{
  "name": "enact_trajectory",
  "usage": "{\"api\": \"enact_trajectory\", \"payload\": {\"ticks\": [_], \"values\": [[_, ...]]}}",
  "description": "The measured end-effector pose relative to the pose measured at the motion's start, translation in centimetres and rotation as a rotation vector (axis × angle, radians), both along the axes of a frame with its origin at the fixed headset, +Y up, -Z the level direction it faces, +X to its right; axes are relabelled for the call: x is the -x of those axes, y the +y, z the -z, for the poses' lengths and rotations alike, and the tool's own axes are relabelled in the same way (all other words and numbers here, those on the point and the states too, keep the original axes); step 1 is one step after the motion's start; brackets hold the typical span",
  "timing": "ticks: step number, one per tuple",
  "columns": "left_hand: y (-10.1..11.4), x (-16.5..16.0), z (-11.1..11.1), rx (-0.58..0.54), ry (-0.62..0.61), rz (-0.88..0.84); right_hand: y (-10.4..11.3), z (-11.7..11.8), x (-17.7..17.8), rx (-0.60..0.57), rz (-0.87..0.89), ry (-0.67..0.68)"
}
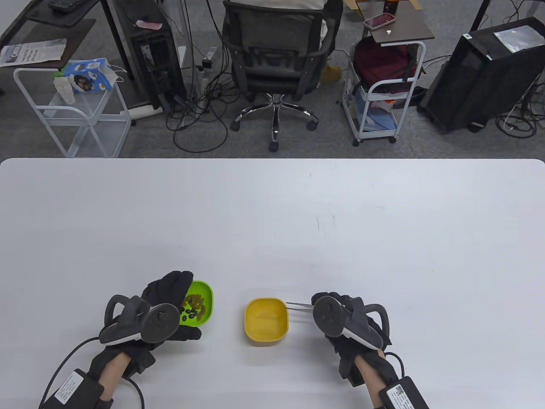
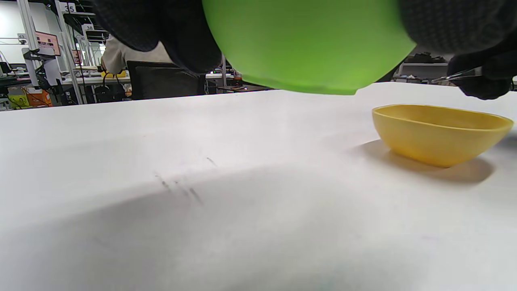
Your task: Pick coffee beans with tweezers into small dish
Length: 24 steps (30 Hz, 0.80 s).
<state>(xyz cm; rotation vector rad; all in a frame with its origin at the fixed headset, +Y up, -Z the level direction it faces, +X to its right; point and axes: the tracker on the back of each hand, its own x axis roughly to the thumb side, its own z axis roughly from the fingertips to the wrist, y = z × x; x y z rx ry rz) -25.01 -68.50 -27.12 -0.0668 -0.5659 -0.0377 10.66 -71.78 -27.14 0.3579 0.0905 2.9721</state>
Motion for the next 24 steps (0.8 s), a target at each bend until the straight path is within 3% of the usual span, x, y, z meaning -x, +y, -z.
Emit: {"api": "enact_trajectory", "payload": {"ticks": [7,24], "values": [[-0.9,-2.2,-0.6,0.011,-0.026,-0.028,0.0,-0.1,0.0,-0.001,-0.005,-0.001],[-1.9,-3.0,-2.2,-0.044,-0.066,-0.005,0.9,-0.4,0.7,-0.066,0.034,0.019]]}}
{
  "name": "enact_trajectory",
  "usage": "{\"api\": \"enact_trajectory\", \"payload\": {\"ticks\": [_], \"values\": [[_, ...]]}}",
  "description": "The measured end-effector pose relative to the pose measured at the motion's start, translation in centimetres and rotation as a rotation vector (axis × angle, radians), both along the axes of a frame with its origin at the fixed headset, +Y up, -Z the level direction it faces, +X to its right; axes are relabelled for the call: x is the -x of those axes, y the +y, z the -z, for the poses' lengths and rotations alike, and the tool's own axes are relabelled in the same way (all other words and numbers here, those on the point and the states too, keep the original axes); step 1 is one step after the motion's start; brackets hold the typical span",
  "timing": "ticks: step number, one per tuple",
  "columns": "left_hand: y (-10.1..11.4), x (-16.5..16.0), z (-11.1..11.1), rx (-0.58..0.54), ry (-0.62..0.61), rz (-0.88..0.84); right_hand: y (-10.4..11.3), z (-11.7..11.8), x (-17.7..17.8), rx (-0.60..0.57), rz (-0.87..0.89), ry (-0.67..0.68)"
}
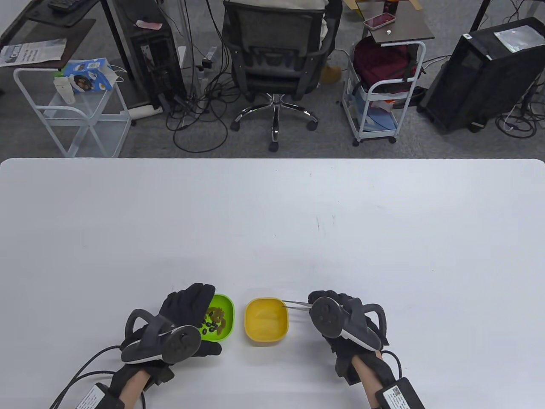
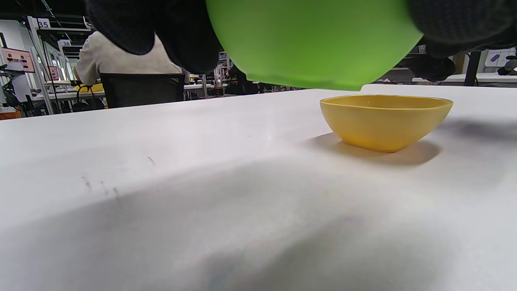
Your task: Pick coffee beans with tweezers into small dish
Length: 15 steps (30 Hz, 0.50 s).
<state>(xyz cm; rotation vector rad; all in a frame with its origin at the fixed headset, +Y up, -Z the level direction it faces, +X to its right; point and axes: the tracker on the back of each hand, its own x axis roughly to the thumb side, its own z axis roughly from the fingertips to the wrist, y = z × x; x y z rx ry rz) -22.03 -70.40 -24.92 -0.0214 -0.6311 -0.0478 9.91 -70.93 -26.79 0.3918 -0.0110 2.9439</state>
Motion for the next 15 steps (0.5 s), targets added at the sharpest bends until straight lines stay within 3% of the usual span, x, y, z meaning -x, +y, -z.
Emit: {"api": "enact_trajectory", "payload": {"ticks": [15], "values": [[-0.3,-0.5,0.0,0.022,-0.01,0.01,3.3,-0.7,7.9,-0.144,-0.067,0.18]]}}
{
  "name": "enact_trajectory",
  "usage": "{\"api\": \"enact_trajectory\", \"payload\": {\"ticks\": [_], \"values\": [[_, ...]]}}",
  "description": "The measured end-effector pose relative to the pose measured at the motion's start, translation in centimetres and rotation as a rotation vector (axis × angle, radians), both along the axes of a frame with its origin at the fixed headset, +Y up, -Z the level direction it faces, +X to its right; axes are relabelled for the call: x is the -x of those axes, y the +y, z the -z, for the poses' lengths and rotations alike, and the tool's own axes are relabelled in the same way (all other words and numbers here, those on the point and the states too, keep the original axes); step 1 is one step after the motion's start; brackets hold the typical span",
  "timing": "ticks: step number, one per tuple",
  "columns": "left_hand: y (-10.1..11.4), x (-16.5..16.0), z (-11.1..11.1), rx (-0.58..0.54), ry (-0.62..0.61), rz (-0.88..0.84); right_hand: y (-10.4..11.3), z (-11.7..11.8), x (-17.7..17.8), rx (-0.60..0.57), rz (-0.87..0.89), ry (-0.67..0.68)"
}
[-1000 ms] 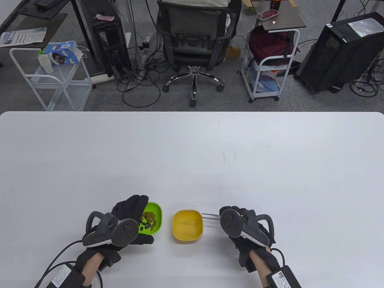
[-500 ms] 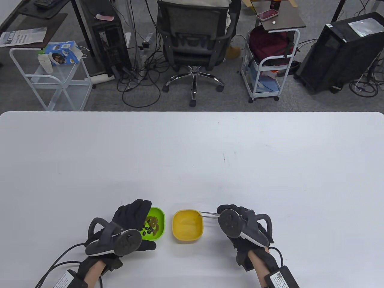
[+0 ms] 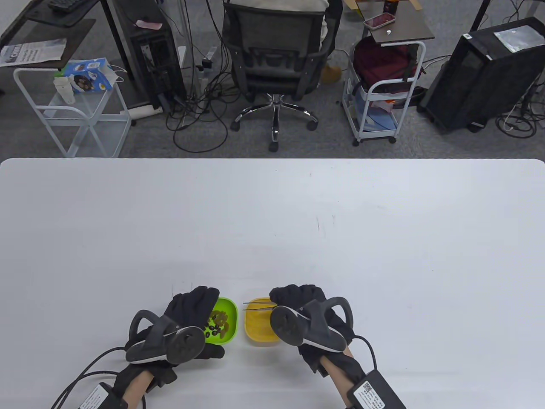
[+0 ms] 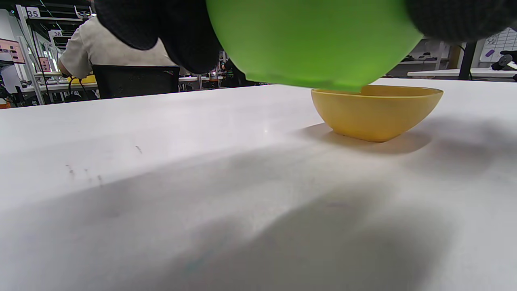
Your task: Pick coffee beans with tweezers into small dish
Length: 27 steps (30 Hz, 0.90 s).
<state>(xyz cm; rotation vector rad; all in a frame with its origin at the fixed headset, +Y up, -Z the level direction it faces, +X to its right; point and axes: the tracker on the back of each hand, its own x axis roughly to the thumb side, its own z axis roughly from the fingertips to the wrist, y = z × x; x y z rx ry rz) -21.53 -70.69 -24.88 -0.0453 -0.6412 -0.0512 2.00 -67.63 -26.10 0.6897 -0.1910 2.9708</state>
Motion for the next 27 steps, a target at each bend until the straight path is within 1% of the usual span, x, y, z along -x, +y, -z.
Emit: {"api": "enact_trajectory", "payload": {"ticks": [4,8,11,13,17,27], "values": [[-0.2,0.0,0.1,0.01,0.005,0.007,-0.2,0.2,2.1,-0.018,-0.023,0.031],[-0.2,0.0,0.3,0.018,0.012,0.005,-0.5,0.0,3.8,-0.067,-0.08,0.058],[0.0,0.1,0.3,0.017,0.015,-0.003,-0.7,-0.2,4.4,-0.154,-0.125,0.058],[0.0,0.2,0.3,0.016,0.015,-0.006,-0.8,-0.3,4.6,-0.181,-0.136,0.06],[-0.1,0.1,0.3,0.016,0.013,-0.002,-0.8,-0.4,5.1,-0.203,-0.118,0.073],[-0.1,-0.1,0.2,0.014,0.008,0.0,-1.3,-0.7,6.1,-0.244,-0.161,0.094]]}}
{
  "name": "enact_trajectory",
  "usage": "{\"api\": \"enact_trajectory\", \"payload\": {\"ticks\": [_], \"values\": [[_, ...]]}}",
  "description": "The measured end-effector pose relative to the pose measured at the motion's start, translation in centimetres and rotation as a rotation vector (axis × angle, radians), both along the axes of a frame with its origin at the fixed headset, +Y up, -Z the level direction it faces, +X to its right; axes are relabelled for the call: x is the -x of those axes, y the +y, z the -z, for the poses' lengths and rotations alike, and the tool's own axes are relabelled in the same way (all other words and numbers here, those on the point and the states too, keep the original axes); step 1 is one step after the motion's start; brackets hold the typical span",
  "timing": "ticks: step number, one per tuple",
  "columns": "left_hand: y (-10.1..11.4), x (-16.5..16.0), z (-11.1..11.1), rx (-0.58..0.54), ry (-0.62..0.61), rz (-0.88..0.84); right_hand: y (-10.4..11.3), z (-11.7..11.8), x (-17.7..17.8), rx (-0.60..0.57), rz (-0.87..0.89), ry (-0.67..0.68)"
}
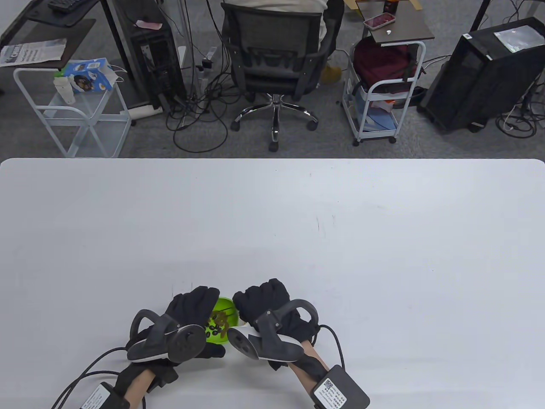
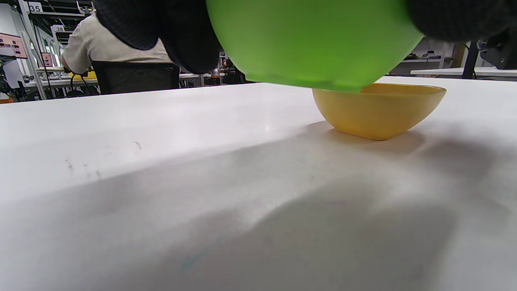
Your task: Pick coffee beans with tweezers into small dish
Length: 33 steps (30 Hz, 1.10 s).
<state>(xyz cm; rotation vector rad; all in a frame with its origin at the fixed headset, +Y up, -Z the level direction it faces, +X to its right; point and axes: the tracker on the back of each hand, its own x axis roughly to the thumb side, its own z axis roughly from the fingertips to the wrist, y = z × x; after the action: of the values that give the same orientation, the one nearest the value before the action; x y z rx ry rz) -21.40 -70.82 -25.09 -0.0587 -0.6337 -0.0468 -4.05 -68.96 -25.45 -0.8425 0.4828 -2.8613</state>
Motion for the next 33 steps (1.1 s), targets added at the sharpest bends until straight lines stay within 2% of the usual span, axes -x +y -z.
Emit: {"api": "enact_trajectory", "payload": {"ticks": [17,33], "values": [[-0.1,-0.25,-0.18,-0.002,-0.011,-0.001,-0.31,-0.35,0.9,-0.046,-0.082,-0.002],[-0.14,-0.44,-0.33,-0.01,-0.018,0.003,0.06,-0.38,1.04,-0.037,-0.107,-0.021]]}}
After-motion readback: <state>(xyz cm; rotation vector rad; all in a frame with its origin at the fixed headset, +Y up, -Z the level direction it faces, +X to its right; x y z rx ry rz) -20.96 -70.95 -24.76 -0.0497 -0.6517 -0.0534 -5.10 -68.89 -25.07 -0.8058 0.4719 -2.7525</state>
